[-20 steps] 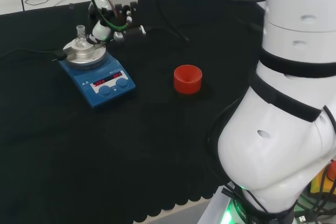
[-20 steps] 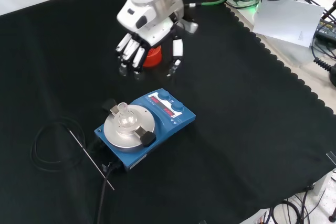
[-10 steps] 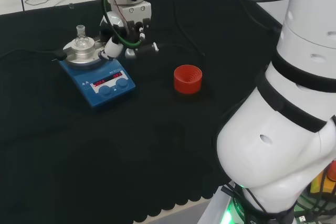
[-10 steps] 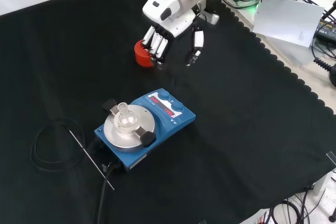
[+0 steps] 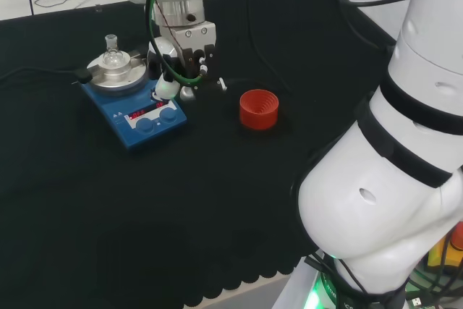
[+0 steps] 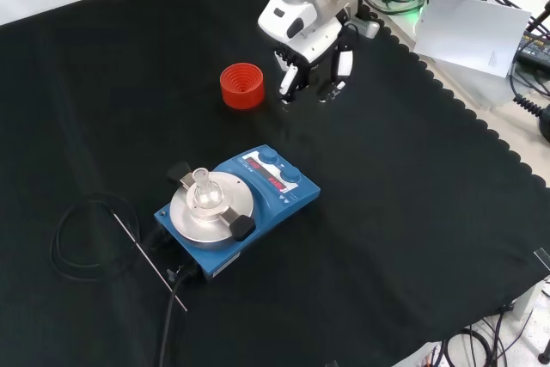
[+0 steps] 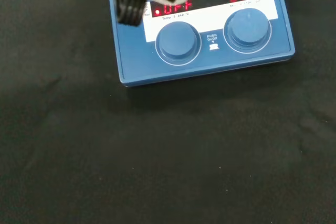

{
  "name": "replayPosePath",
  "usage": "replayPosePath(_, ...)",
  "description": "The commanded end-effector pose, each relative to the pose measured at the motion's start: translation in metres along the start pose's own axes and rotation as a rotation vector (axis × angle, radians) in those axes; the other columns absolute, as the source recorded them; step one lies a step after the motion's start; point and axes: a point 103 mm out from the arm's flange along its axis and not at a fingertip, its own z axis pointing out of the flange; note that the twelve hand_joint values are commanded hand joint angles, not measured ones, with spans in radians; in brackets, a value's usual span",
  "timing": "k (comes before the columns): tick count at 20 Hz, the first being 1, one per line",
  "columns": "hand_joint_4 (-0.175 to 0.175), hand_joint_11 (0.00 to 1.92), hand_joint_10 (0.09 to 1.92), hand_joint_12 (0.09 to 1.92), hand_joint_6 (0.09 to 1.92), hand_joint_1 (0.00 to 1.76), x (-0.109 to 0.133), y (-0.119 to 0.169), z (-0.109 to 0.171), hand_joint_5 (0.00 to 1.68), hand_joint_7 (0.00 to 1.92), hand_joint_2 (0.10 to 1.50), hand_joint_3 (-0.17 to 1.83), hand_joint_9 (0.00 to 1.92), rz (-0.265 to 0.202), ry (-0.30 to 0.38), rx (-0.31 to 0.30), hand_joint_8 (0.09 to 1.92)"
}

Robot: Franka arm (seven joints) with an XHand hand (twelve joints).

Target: Turn on the heater.

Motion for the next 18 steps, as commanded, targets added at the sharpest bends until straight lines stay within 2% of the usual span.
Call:
replayPosePath(1,-0.17,1.73,1.58,1.13,0.75,1.25,0.008,-0.004,0.036,0.62,1.66,0.78,0.74,1.8,0.008,-0.046,0.109,1.51)
replayPosePath(5,-0.143,1.65,1.65,1.29,0.86,1.43,0.02,0.002,0.05,0.5,1.75,0.75,0.92,1.84,-0.013,-0.093,0.214,1.54)
replayPosePath(12,-0.101,1.64,1.67,1.35,0.89,1.49,0.03,0.013,0.068,0.33,1.79,0.71,1.03,1.85,-0.031,-0.13,0.335,1.55)
replayPosePath(18,-0.077,1.62,1.67,1.35,0.85,1.49,0.034,0.017,0.076,0.26,1.78,0.71,1.04,1.86,-0.038,-0.145,0.367,1.55)
